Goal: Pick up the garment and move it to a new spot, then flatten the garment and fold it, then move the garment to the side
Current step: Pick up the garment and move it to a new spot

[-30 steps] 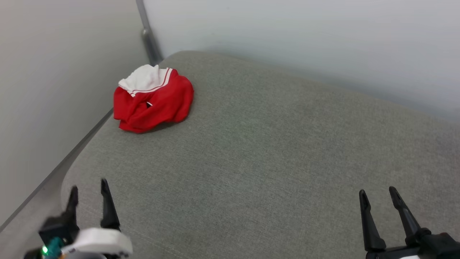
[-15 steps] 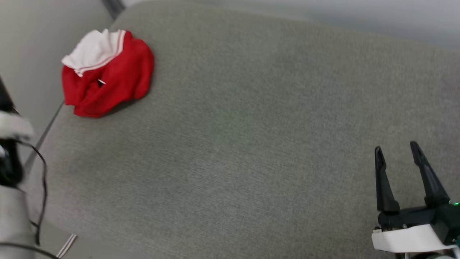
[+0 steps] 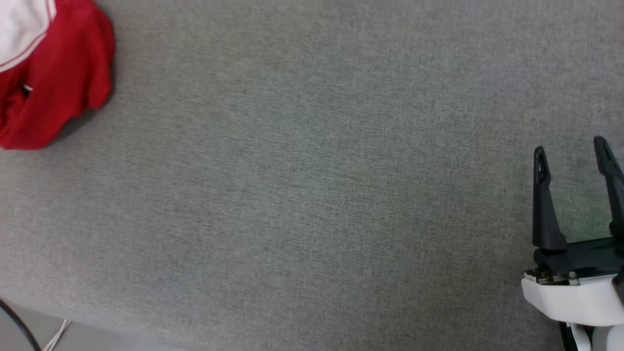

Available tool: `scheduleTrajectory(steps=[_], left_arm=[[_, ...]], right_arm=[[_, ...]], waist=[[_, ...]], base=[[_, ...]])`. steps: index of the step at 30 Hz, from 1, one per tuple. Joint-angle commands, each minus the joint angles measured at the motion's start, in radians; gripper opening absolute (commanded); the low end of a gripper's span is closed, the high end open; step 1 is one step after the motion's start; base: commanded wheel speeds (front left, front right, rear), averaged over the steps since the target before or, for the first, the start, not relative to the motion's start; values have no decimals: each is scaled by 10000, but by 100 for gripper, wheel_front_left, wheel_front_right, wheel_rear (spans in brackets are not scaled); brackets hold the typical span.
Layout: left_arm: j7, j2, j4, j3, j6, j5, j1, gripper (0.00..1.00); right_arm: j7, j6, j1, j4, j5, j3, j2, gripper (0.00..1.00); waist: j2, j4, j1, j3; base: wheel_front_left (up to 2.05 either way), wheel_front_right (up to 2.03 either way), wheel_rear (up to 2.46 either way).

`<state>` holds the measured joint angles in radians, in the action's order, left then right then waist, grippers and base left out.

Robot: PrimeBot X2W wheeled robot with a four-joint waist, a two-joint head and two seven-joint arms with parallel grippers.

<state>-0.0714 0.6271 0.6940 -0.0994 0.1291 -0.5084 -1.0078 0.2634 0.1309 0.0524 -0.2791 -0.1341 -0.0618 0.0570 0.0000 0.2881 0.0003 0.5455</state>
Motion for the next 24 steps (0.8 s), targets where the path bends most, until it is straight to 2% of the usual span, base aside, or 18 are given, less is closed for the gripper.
scheduleTrajectory(steps=[1, 7, 8, 13, 17, 24], left_arm=[[-690, 309, 249, 339, -1, -535, -233, 100], [-3102, 1044, 779, 1279, 1, -2498, -185, 100], [-3102, 1044, 779, 1279, 1, -2498, -185, 100], [-5029, 1283, 934, 1747, 2, -4274, 200, 100], [-5800, 1155, 1091, 1979, 2, -5132, 526, 100], [-6472, 736, 1505, 2916, 1, -5430, 889, 100]], right_arm=[[19, -3, 229, -220, -134, 19, 96, 100], [21, -3, 378, -646, -211, 33, 171, 100], [21, -3, 378, -646, -211, 33, 171, 100], [21, -3, 373, -820, -267, -3, 226, 100], [21, -3, 457, -932, -325, -20, 278, 100], [18, -3, 499, -939, -364, -46, 327, 100]], waist=[[0, -278, -3, 521], [0, -502, -3, 995], [0, -502, -3, 995], [0, -579, -3, 1327], [0, -608, -3, 1595], [0, -612, -3, 1853]], base=[[0, 0, 0], [0, 0, 0], [0, 0, 0], [0, 0, 0], [0, 0, 0], [0, 0, 0]])
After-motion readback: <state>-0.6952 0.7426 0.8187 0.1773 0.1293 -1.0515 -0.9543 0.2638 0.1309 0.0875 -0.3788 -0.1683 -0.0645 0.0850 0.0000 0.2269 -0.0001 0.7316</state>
